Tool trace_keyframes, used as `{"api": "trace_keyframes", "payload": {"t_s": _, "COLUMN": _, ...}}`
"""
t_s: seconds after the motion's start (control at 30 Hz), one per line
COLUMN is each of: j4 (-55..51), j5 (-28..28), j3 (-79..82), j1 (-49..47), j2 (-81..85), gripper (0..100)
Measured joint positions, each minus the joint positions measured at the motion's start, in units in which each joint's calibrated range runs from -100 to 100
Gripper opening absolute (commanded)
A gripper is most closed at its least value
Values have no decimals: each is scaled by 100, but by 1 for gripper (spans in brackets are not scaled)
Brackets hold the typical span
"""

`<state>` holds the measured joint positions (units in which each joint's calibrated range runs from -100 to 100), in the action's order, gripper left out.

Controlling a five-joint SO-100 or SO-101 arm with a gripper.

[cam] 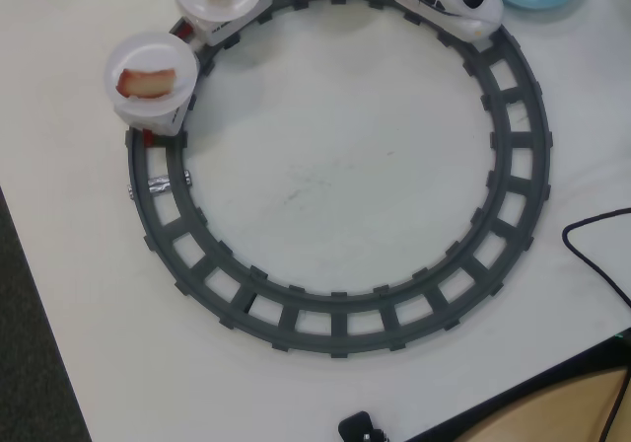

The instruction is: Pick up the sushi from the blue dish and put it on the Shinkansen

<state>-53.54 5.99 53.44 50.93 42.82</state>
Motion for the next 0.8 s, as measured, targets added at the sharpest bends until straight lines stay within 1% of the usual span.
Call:
{"api": "trace_keyframes", "payload": {"t_s": 0.2, "j4": 604, "j5": 0, "j3": -1837, "j1": -39, "j2": -2307, "gripper": 2}}
{"api": "trace_keyframes", "payload": {"t_s": 0.37, "j4": 1452, "j5": 0, "j3": -2801, "j1": 8, "j2": -3840, "gripper": 2}}
{"api": "trace_keyframes", "payload": {"t_s": 0.57, "j4": 2213, "j5": 21, "j3": -2882, "j1": -268, "j2": -4825, "gripper": 2}}
{"api": "trace_keyframes", "payload": {"t_s": 0.8, "j4": 2607, "j5": 21, "j3": -2900, "j1": -733, "j2": -5171, "gripper": 2}}
